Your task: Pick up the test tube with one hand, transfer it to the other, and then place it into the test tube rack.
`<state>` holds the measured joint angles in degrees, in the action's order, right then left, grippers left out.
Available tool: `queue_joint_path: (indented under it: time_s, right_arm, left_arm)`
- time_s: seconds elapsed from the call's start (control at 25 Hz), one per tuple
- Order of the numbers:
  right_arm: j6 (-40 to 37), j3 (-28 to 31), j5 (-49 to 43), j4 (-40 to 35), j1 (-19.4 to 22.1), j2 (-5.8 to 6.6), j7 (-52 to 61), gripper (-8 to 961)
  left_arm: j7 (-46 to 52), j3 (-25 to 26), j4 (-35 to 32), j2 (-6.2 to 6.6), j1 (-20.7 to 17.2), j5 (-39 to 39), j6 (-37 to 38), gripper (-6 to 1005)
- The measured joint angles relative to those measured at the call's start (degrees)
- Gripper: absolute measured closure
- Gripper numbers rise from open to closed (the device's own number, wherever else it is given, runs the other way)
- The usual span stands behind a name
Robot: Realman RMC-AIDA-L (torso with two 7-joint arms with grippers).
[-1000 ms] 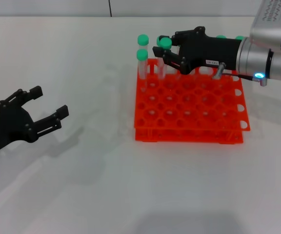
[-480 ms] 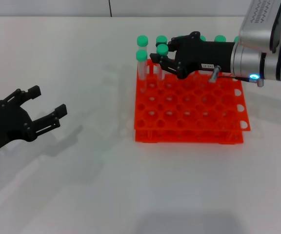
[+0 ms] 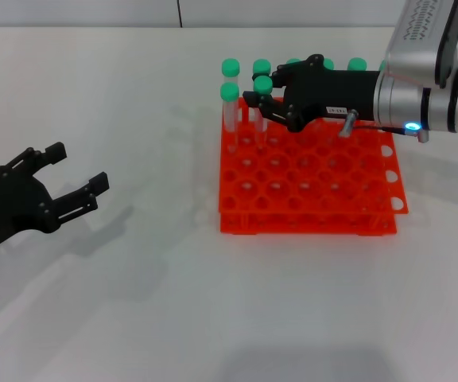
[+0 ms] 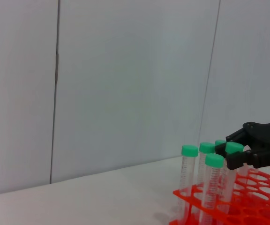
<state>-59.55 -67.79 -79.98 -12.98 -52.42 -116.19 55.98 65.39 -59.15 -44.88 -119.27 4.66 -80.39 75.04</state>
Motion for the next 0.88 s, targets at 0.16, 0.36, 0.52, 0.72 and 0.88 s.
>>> queue_joint_path:
  time_s: [0.16, 0.36, 0.52, 0.72, 0.88]
  right_arm:
    - [0.3, -0.4, 0.0, -0.2, 0.0, 0.0, 0.7, 590]
    - [0.3, -0.1, 0.1, -0.8, 0.4, 0.0, 1.3, 567]
    - [0.1, -0.4, 1.2, -1.3, 0.8, 0.0, 1.5, 545]
    - [-2.2, -1.4, 1.0, -6.4, 4.5, 0.24, 4.7, 502]
    - [-4.9, -2.7, 1.0, -13.8, 10.3, 0.56, 5.8, 500]
  left_arm:
    - [0.0, 0.0, 0.0, 0.0, 0.0, -0.1, -0.1, 116]
    - [0.0, 0.0, 0.4, 0.04, 0.0, -0.1, -0.2, 116]
    - [-0.2, 0.0, 0.5, 0.07, 0.1, -0.2, -0.2, 116]
    - [-0.6, 0.2, 0.6, 0.09, 0.0, -0.1, 0.1, 116]
    - [-0.6, 0.6, 0.4, 0.11, -0.1, -0.1, 0.5, 116]
